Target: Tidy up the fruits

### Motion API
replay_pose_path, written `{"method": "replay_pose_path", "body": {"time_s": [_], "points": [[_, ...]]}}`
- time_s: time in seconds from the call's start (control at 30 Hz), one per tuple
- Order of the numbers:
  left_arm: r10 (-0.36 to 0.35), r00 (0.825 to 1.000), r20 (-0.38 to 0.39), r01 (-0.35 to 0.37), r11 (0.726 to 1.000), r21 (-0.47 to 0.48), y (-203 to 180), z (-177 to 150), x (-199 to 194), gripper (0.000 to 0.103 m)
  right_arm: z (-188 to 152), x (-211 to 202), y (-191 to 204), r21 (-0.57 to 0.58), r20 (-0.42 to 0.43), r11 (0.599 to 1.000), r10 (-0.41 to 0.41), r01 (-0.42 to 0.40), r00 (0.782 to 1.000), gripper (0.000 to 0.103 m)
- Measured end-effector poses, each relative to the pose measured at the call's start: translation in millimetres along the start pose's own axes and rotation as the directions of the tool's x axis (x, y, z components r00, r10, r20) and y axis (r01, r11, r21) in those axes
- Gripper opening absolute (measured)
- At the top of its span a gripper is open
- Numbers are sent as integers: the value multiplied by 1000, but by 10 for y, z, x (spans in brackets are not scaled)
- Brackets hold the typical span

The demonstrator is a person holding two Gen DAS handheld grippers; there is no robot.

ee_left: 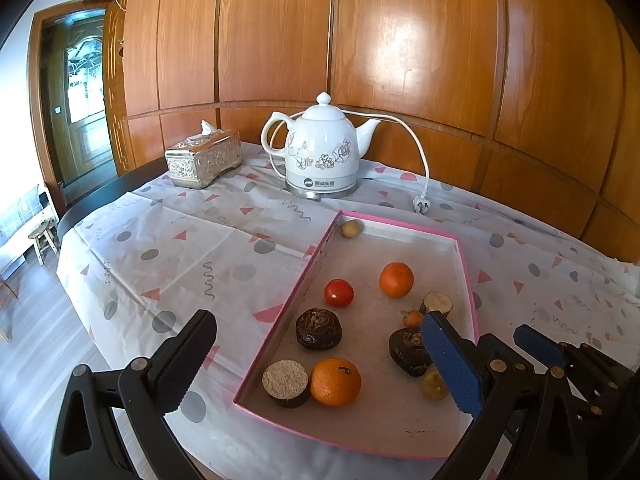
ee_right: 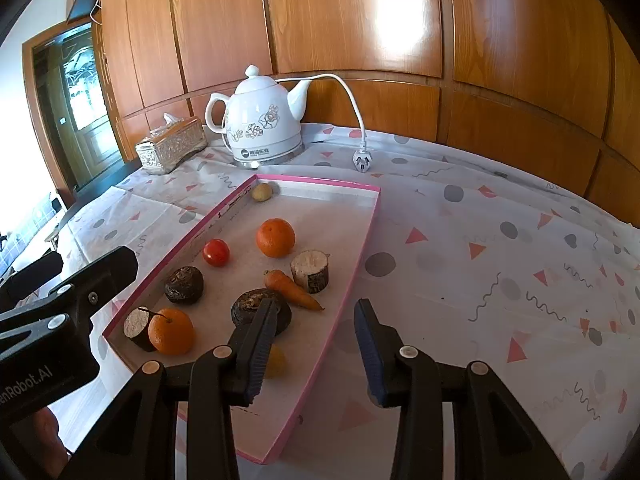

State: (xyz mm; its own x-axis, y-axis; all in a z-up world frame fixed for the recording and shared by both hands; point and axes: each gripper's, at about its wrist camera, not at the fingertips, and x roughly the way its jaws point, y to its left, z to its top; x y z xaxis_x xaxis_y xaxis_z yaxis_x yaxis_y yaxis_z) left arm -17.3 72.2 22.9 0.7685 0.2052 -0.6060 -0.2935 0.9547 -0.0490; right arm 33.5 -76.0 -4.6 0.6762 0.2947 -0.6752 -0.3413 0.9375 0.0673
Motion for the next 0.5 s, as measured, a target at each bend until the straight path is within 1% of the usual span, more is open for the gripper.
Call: {"method": "replay_pose_path", "body": {"time_s": [0.5], "points": [[-2, 1000, 1, 2, 1000, -6, 8, 8, 1, 103, -5, 6, 9, -2, -2, 1000, -2, 2, 1000, 41]]}}
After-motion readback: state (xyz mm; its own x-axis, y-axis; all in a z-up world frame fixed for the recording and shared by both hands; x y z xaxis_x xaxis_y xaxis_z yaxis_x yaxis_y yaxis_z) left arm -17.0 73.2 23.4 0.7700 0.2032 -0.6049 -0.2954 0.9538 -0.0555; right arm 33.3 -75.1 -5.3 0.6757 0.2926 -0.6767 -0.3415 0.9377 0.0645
